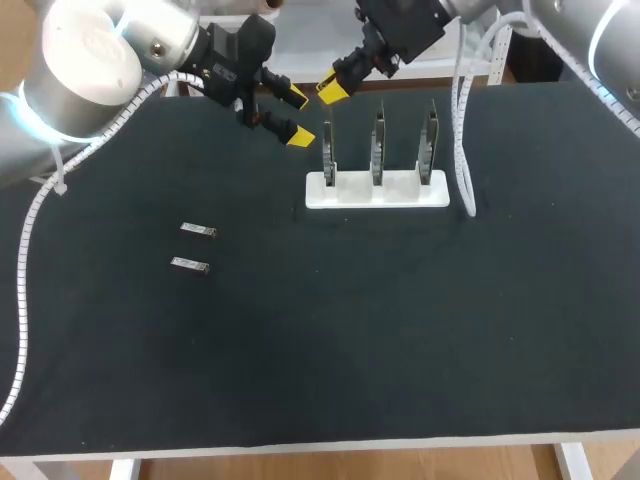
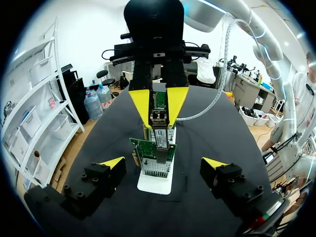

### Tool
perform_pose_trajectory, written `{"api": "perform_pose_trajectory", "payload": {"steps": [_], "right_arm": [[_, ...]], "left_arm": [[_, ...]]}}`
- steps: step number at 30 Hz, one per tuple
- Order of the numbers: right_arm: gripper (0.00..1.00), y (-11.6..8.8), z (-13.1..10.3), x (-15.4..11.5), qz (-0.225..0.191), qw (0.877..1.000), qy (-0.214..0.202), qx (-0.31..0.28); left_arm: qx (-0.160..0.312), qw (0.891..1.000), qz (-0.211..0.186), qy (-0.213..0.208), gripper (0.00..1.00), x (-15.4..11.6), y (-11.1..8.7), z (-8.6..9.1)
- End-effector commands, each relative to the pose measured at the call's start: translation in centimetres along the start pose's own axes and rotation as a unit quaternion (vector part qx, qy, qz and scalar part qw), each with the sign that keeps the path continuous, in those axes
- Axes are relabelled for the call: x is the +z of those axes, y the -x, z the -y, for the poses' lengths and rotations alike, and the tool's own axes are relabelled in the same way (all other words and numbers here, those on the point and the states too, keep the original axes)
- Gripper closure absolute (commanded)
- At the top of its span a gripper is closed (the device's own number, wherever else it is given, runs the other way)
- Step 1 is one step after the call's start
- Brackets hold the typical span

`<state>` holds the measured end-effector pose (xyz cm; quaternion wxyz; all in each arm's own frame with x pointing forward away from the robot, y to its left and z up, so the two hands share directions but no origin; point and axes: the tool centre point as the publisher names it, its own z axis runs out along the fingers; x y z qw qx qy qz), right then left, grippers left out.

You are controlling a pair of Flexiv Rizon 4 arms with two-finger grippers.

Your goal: Pick up the optical module with the left hand, and insert it into the network port with the right hand.

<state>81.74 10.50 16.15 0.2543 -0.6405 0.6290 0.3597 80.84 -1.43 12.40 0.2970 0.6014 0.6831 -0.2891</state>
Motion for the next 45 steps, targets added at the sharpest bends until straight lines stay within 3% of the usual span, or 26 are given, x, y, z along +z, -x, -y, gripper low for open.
{"api": "perform_pose_trajectory", "payload": {"steps": [1,11,13,14,15,16,29,30,31,32,45], "right_arm": [[1.00,0.04,0.99,-0.01,0.002,1.000,0.022,0.004],[1.00,-0.01,1.13,-0.06,0.006,1.000,0.020,0.006],[0.63,-0.03,1.12,-0.06,0.006,1.000,0.021,0.007],[0.51,-0.04,1.11,-0.06,0.007,1.000,0.021,0.008],[0.14,-0.04,1.10,-0.05,0.008,1.000,0.022,0.009],[0.00,-0.05,1.10,-0.05,0.008,1.000,0.022,0.009],[0.02,0.11,1.23,-0.52,0.024,0.999,0.023,0.019],[0.37,0.12,1.24,-0.52,0.024,0.999,0.024,0.018],[0.85,0.15,1.21,-0.50,0.024,0.999,0.024,0.017],[1.00,0.16,1.15,-0.45,0.024,0.999,0.027,0.015],[1.00,0.28,0.80,-0.28,0.018,0.999,0.030,0.010]], "left_arm": [[0.000,1.000,-0.002,-0.001,0.00,0.00,0.07,-0.06],[0.000,1.000,-0.002,-0.001,0.00,0.00,0.07,-0.06],[0.000,1.000,-0.002,-0.001,0.00,0.00,0.07,-0.06],[0.000,1.000,-0.002,-0.001,0.00,0.00,0.07,-0.06],[0.000,1.000,-0.002,-0.001,0.00,0.00,0.07,-0.06],[0.000,1.000,-0.002,-0.001,0.00,0.00,0.07,-0.06],[0.000,1.000,-0.002,-0.001,0.00,0.00,0.07,-0.06],[0.000,1.000,-0.002,-0.001,0.00,0.00,0.07,-0.06],[0.000,1.000,-0.002,-0.001,0.00,0.00,0.07,-0.06],[0.000,1.000,-0.002,-0.001,0.00,0.00,0.07,-0.06],[0.000,1.000,-0.002,-0.001,0.00,0.00,0.07,-0.06]]}}
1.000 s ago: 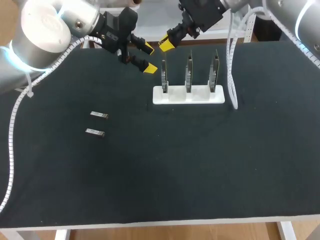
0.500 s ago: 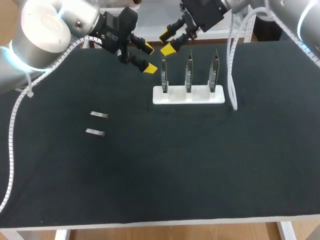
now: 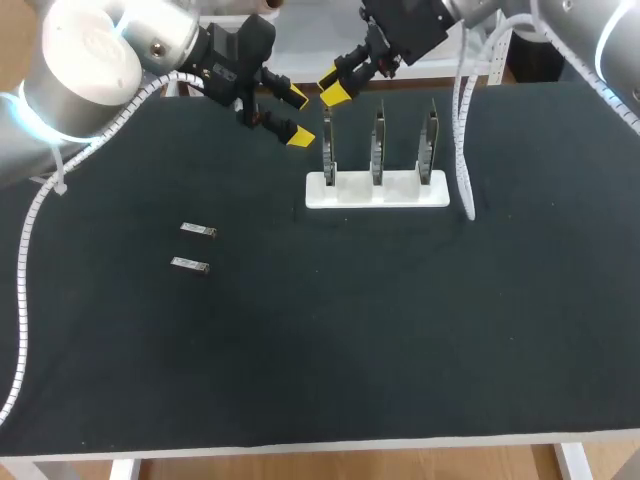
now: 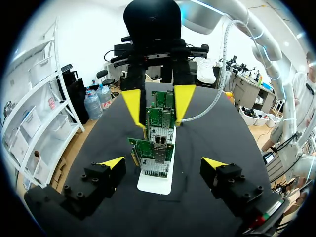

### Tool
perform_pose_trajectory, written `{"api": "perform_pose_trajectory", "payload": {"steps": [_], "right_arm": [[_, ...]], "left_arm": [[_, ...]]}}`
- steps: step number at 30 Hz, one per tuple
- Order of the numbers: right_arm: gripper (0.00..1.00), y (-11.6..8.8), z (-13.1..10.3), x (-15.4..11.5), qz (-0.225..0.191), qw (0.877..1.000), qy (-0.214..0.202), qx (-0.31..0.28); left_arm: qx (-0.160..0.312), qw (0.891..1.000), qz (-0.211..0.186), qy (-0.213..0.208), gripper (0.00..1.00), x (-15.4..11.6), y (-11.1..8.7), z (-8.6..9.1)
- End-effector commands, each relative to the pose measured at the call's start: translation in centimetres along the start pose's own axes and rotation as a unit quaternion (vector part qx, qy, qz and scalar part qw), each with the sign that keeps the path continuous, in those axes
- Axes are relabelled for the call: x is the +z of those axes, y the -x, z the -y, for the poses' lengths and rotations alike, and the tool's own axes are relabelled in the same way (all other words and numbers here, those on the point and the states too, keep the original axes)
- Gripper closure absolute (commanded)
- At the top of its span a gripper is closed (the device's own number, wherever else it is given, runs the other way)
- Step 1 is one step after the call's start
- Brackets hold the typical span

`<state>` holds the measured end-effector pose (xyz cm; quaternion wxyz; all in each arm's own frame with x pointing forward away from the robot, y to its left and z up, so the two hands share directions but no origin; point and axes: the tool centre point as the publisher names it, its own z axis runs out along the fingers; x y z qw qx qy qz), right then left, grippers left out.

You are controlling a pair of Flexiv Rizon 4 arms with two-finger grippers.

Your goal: Pick up the optical module with the left hand, and insert it into the network port with the right hand.

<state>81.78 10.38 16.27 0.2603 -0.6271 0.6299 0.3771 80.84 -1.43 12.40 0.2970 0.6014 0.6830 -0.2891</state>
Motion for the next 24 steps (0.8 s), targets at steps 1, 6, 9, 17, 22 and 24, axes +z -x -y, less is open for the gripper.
{"api": "perform_pose_trajectory", "payload": {"steps": [1,6,9,17,22,24], "right_arm": [[1.00,0.29,0.76,-0.13,-0.002,1.000,0.026,-0.001],[1.00,0.26,0.58,-0.20,-0.002,1.000,0.026,-0.001],[1.00,0.16,0.46,-0.20,-0.002,1.000,0.025,-0.002],[1.00,-0.08,0.60,-0.77,0.013,1.000,0.010,0.008],[1.00,-0.17,0.49,-0.60,0.012,1.000,0.013,0.007],[1.00,-0.23,0.46,-0.47,0.012,1.000,0.014,0.008]], "left_arm": [[0.000,1.000,-0.002,-0.001,0.00,0.00,0.07,-0.06],[0.000,1.000,-0.002,-0.001,0.00,0.00,0.07,-0.06],[0.000,1.000,-0.002,-0.001,0.00,0.00,0.07,-0.06],[0.000,1.000,-0.002,-0.001,0.00,0.00,0.07,-0.06],[0.000,1.000,-0.002,-0.001,0.00,0.00,0.07,-0.06],[0.000,1.000,-0.002,-0.001,0.00,0.00,0.07,-0.06]]}}
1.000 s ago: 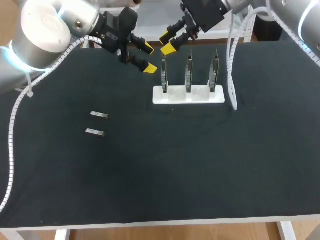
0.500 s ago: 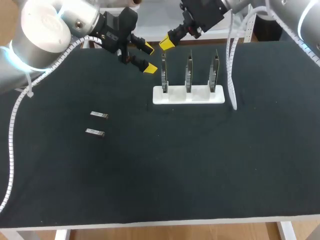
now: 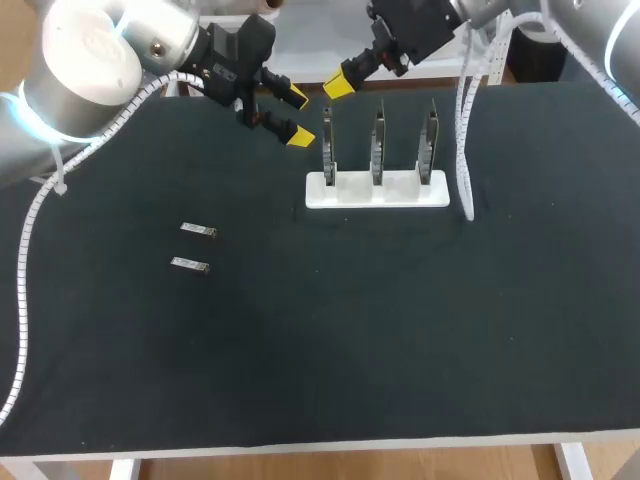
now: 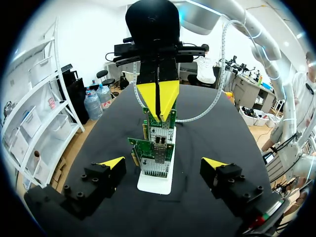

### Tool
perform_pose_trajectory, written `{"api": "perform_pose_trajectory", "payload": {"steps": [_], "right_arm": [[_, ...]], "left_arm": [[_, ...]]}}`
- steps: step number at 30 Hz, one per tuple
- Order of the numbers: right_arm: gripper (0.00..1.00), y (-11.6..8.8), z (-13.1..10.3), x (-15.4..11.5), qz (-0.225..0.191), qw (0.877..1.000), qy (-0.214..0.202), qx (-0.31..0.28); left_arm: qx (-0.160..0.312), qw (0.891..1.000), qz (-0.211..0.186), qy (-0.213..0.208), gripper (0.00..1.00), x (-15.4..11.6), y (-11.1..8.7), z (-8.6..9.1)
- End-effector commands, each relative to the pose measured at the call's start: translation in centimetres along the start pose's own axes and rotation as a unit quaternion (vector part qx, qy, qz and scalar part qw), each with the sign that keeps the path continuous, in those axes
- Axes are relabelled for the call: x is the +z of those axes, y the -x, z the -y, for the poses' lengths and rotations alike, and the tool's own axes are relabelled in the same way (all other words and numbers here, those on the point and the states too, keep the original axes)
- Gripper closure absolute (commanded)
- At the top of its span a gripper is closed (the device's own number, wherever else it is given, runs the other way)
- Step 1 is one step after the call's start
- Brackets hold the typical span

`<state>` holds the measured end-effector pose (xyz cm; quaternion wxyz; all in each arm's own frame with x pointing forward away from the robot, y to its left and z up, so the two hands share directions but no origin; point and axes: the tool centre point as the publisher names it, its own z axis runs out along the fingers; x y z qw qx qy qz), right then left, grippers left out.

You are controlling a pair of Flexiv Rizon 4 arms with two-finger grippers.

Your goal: Pick up the optical module with the left hand, and insert it into the network port with the right hand.

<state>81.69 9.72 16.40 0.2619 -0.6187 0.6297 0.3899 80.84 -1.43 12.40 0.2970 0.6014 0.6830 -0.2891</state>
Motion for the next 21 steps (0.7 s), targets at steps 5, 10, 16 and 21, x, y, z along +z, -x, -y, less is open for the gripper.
{"api": "perform_pose_trajectory", "payload": {"steps": [5,10,16,21], "right_arm": [[1.00,0.02,0.65,0.38,-0.002,1.000,0.012,0.002],[1.00,-0.04,0.71,0.72,-0.003,1.000,0.015,0.002],[1.00,-0.08,0.68,0.93,-0.006,1.000,0.017,0.002],[1.00,-0.14,0.76,1.05,-0.007,1.000,0.018,0.002]], "left_arm": [[0.000,1.000,-0.002,-0.001,0.00,0.00,0.07,-0.06],[0.000,1.000,-0.002,-0.001,0.00,0.00,0.07,-0.06],[0.000,1.000,-0.002,-0.001,0.00,0.00,0.07,-0.06],[0.000,1.000,-0.002,-0.001,0.00,0.00,0.07,-0.06]]}}
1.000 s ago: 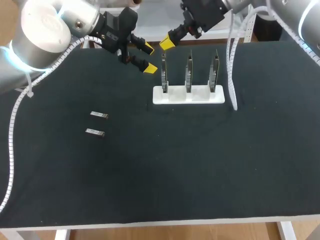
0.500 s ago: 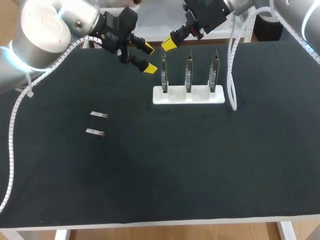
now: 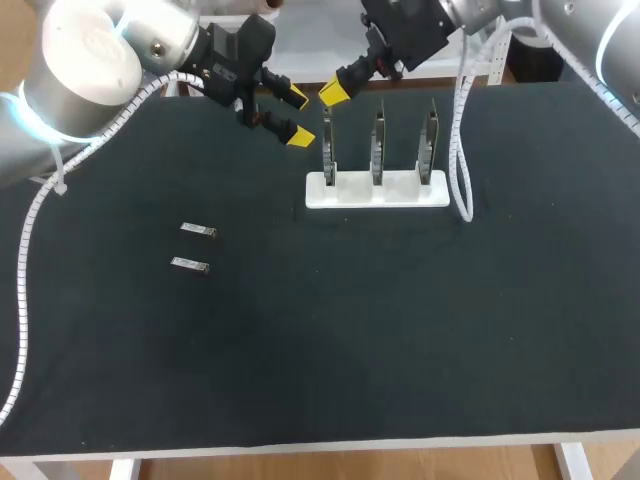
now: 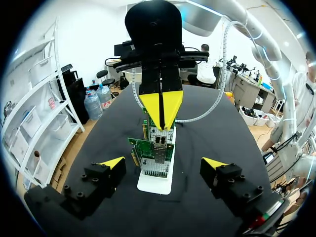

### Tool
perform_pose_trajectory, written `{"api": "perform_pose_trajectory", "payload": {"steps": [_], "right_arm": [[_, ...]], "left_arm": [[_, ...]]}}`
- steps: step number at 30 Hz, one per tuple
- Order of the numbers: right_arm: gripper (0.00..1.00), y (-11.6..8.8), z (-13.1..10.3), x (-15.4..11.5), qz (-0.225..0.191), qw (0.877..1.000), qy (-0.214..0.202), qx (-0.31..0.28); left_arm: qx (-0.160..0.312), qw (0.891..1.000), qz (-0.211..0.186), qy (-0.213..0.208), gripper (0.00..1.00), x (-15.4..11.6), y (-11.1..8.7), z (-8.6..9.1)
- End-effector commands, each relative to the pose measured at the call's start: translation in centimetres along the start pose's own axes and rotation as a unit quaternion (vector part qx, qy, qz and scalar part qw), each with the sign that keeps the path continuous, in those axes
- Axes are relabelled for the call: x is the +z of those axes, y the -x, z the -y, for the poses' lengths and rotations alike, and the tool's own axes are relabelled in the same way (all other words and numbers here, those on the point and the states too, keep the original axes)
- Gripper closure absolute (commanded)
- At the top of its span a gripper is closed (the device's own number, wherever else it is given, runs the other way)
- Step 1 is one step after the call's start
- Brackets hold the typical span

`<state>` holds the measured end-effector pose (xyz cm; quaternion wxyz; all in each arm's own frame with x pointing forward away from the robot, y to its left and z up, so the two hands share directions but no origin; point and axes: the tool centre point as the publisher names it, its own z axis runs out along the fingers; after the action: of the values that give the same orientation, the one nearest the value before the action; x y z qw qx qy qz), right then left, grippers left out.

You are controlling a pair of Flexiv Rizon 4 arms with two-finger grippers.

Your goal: Pick up the optical module with the left hand, and insert it into the network port with the right hand.

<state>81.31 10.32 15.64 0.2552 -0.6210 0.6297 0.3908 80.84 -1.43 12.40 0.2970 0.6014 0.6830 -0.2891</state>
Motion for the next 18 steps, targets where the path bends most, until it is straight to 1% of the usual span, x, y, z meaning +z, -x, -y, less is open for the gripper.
{"api": "perform_pose_trajectory", "payload": {"steps": [1,18], "right_arm": [[1.00,0.10,0.99,0.10,-0.003,1.000,0.013,0.001],[1.00,-0.37,1.09,0.42,-0.012,1.000,0.017,0.007]], "left_arm": [[-0.001,1.000,-0.002,-0.001,0.00,0.00,0.07,-0.06],[-0.001,1.000,-0.002,-0.001,0.00,0.00,0.07,-0.06]]}}
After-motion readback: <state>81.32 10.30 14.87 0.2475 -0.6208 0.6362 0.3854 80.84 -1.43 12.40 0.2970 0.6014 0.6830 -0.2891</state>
